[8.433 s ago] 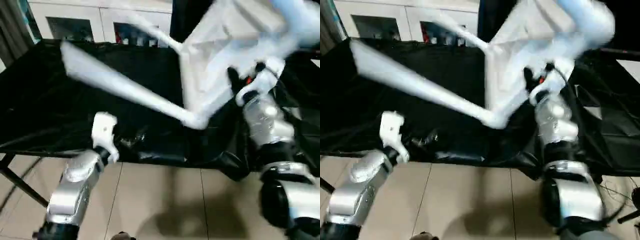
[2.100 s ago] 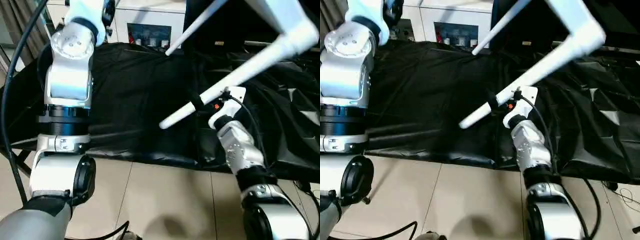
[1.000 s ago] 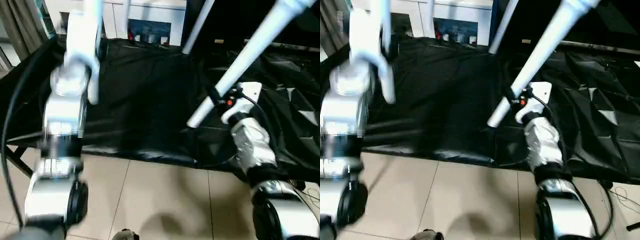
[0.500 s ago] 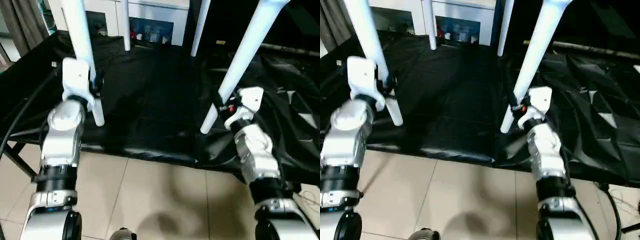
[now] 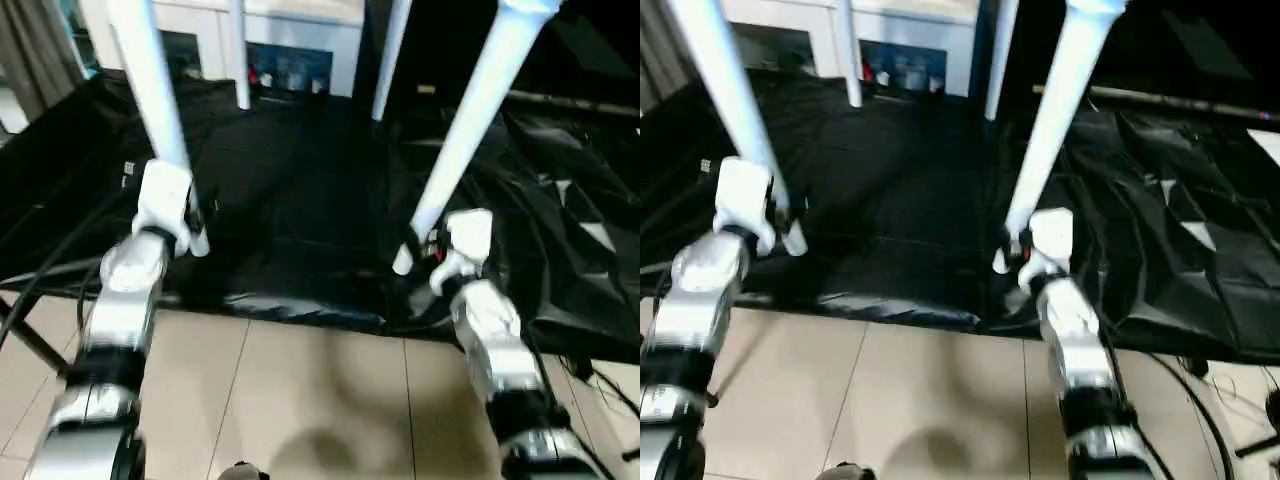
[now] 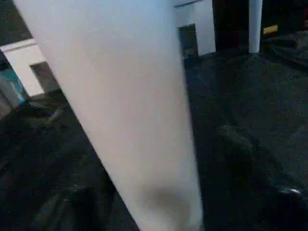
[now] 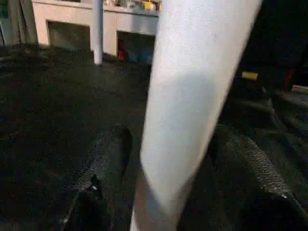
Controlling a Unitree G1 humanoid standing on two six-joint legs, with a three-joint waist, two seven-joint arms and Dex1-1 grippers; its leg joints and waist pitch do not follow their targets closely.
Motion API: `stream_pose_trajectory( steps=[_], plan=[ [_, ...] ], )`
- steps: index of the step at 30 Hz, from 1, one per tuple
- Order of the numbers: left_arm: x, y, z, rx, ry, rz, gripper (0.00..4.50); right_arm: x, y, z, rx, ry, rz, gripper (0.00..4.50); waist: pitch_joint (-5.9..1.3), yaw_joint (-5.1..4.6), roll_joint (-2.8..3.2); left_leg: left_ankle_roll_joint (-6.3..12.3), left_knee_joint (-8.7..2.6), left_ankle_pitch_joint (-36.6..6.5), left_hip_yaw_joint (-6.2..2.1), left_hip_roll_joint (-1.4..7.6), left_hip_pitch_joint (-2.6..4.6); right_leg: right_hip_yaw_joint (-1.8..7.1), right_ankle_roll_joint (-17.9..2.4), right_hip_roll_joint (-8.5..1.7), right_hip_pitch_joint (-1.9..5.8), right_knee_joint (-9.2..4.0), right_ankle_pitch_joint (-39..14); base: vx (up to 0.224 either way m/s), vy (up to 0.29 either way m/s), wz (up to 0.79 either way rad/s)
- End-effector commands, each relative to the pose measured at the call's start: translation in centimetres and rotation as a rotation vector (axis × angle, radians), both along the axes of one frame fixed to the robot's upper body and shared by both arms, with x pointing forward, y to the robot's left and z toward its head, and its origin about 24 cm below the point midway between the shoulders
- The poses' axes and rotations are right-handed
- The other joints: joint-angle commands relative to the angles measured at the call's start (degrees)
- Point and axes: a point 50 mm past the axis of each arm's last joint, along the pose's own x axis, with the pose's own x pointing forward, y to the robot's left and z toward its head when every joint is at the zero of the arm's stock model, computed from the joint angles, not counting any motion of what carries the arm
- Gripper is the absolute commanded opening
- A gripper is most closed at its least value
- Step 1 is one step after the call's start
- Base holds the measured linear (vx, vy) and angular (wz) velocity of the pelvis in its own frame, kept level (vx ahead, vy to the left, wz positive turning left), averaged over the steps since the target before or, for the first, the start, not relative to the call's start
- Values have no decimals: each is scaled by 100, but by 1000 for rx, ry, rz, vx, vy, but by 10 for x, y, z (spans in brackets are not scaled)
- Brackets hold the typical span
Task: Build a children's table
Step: Flip table
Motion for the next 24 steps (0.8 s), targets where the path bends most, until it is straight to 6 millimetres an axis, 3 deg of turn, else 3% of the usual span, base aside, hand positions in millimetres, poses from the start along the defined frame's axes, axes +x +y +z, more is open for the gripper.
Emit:
stream_pose_trajectory(
  steps=[1,3,5,7,9,11,15,17,19,21,24],
  plan=[
    [-10,-1,5,-39,-68,-5,362,-5,-5,8,23,-42,5,311,-459,-21,131,-190,-448,-1458,-198,332,246,170,-1128,-290,191,-262,464,0,0,0],
    [-23,1,3,-72,-98,3,381,-13,-7,8,42,-53,15,341,-448,-23,122,30,-421,-1377,-173,335,255,166,-1197,-280,185,-262,632,0,0,0],
    [-37,0,-2,-135,-109,8,406,-21,-10,10,51,-70,4,355,-428,-23,112,89,-439,-1461,-172,356,245,173,-1208,-283,190,-288,447,0,0,0],
    [-49,-2,-9,-173,-99,7,416,-28,-14,12,48,-91,-31,363,-390,-14,120,27,-484,-1782,-177,381,258,183,-1187,-287,168,-344,-77,0,0,0],
    [-62,-7,-16,-211,-90,-3,424,-37,-17,15,54,-113,-38,370,-339,-34,145,-214,-532,-2487,-188,382,306,207,-978,-277,96,-461,-1113,0,0,0],
    [-77,-11,-19,-270,-106,-1,424,-50,-19,20,84,-140,-30,370,-297,-47,154,-370,-562,-2971,-216,380,312,219,-772,-284,55,-524,-1786,0,0,0],
    [-96,-15,-12,-282,-140,-12,424,-67,-22,24,77,-125,-41,370,-271,-65,150,-478,-590,-3298,-250,372,298,235,-494,-255,20,-591,-2146,0,0,0],
    [-102,-17,-12,-304,-87,43,424,-70,-23,19,69,-34,-40,370,-244,-90,180,-577,-601,-3529,-271,364,327,230,-432,-237,-7,-606,-2400,-26,1,-1],
    [-101,-15,-14,-233,-57,113,424,-68,-25,17,71,-8,-44,370,-187,-138,157,-625,-567,-3820,-282,322,360,208,-298,-250,-63,-682,-2991,-52,6,-2],
    [-101,-16,-14,-207,-49,107,424,-66,-26,16,64,-6,-47,370,-181,-194,138,-600,-536,-3747,-328,283,353,185,-87,-307,-40,-770,-3718,0,0,0],
    [-104,-16,-15,-201,-51,84,424,-66,-25,17,59,3,-36,370,-213,-239,168,-596,-596,-3589,-370,294,286,144,-109,-289,50,-734,-3392,-18,14,-12]
  ],
)
